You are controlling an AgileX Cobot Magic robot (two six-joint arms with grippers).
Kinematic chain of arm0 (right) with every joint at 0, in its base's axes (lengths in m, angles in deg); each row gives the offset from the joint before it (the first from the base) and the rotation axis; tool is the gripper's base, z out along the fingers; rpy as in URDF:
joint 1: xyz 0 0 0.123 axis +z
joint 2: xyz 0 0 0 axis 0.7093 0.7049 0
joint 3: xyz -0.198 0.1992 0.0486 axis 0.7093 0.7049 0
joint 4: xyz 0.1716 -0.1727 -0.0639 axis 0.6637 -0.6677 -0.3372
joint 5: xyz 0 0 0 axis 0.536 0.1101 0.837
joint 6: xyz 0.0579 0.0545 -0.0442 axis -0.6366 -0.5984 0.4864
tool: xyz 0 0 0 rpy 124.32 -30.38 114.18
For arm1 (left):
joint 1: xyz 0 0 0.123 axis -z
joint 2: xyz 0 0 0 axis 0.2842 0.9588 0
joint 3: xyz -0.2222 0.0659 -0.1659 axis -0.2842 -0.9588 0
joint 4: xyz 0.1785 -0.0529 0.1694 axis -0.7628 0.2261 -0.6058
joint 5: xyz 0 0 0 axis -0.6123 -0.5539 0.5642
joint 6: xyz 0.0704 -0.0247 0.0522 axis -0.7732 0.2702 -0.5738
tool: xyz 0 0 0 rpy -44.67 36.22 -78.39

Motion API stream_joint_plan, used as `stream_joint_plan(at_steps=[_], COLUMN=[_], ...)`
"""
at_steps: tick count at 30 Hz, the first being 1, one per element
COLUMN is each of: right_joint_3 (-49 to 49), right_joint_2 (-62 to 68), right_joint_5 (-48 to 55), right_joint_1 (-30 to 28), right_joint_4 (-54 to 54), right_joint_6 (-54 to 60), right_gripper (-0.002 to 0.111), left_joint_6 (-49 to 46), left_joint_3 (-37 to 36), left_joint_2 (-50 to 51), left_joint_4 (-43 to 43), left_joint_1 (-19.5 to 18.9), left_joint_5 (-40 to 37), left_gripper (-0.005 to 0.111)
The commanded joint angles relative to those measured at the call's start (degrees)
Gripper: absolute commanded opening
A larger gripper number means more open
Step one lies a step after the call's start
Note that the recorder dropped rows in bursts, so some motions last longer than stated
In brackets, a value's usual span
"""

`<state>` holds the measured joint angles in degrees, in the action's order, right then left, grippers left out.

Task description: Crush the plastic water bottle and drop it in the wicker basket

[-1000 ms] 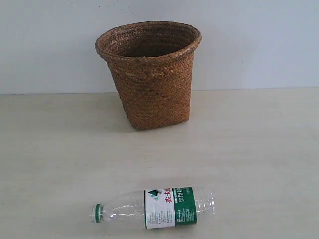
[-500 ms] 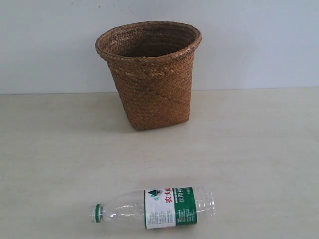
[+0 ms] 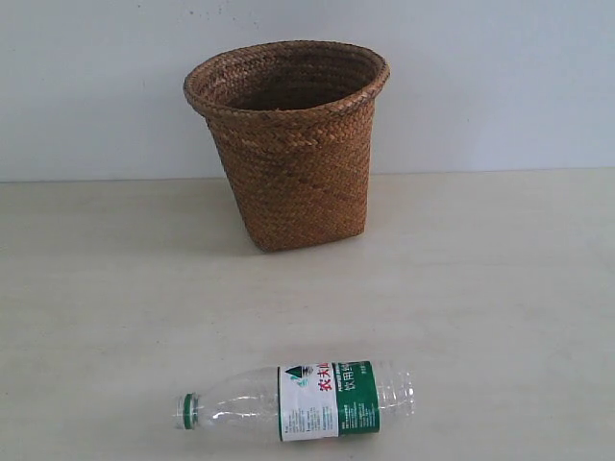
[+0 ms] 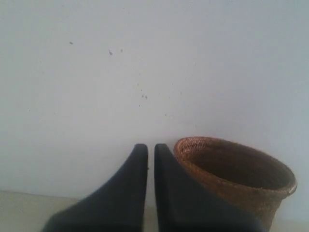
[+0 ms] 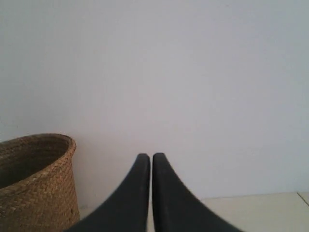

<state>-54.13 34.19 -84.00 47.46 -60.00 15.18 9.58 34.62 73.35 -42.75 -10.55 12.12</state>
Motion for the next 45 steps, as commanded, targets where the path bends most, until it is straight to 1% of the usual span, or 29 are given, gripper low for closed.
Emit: stream_joint_plan(at_steps=[1,4,7,13,16,17,19,21,23,24,26,28,30,34,37,40,41,43,45], right_joint_3=[-7.00,-11.55,-15.23,-22.67,-26.33,-27.44,-29.15,-30.38,-30.77,-30.77,-31.01,-31.88,-33.05,-35.21,-35.78,-35.78,-35.78,-35.78,-35.78], right_joint_2=[7.79,12.82,17.44,24.33,27.48,28.57,30.90,33.30,35.60,36.52,38.90,41.17,43.72,48.16,51.11,53.90,54.63,56.31,57.71], right_joint_5=[6.66,10.69,14.54,26.07,34.15,36.95,41.00,44.95,48.08,48.82,50.04,52.45,55.52,60.11,60.57,61.37,61.90,62.72,62.89], right_joint_1=[0.17,0.17,0.17,0.17,0.17,0.17,0.17,0.91,3.01,4.07,7.11,9.70,12.40,16.34,18.42,20.08,20.39,21.25,21.68], right_joint_4=[-0.71,-0.71,-0.71,-0.71,-0.15,0.76,5.46,13.87,19.70,20.78,20.91,20.91,20.91,21.05,22.50,26.01,26.79,27.59,27.72], right_joint_6=[3.52,5.62,7.84,13.88,19.51,21.39,26.39,34.26,42.04,44.03,45.60,47.03,48.37,49.25,50.78,55.30,56.51,58.61,59.25], right_gripper=[0.000,0.000,0.000,0.000,0.000,0.000,0.000,0.000,0.000,0.000,0.000,0.000,0.000,0.000,0.000,0.000,0.000,0.000,0.000], left_joint_6=[0.21,-0.54,-3.53,-11.94,-18.12,-21.92,-28.98,-39.48,-52.38,-58.80,-68.35,-73.76,-77.94,-85.66,-89.59,-92.39,-92.94,-94.55,-96.12], left_joint_3=[7.64,12.20,16.17,23.57,26.73,28.02,29.32,29.41,29.41,29.41,29.41,29.41,29.41,29.41,29.41,29.41,29.41,29.18,29.07], left_joint_2=[11.31,18.17,23.90,32.75,35.95,37.12,38.61,39.69,40.88,41.51,43.48,45.56,47.94,51.76,53.85,55.43,55.96,56.85,58.07], left_joint_4=[-4.04,-5.16,-5.48,-5.36,-4.33,-3.17,0.13,7.50,17.81,22.36,29.75,34.15,36.12,36.11,36.11,36.11,36.02,35.67,35.29], left_joint_1=[-0.15,-0.15,-0.15,-0.15,-0.15,-0.15,-0.04,0.05,0.05,0.05,0.05,0.05,0.59,3.34,6.03,8.09,8.61,9.76,10.76], left_joint_5=[-6.47,-11.07,-15.65,-28.47,-35.22,-38.29,-41.44,-42.29,-44.28,-45.63,-48.75,-51.49,-53.25,-55.49,-55.81,-55.86,-55.86,-55.86,-56.33], left_gripper=[0.004,0.004,0.004,0.004,0.004,0.004,0.004,0.004,0.004,0.004,0.004,0.004,0.004,0.004,0.004,0.005,0.007,0.017,0.032])
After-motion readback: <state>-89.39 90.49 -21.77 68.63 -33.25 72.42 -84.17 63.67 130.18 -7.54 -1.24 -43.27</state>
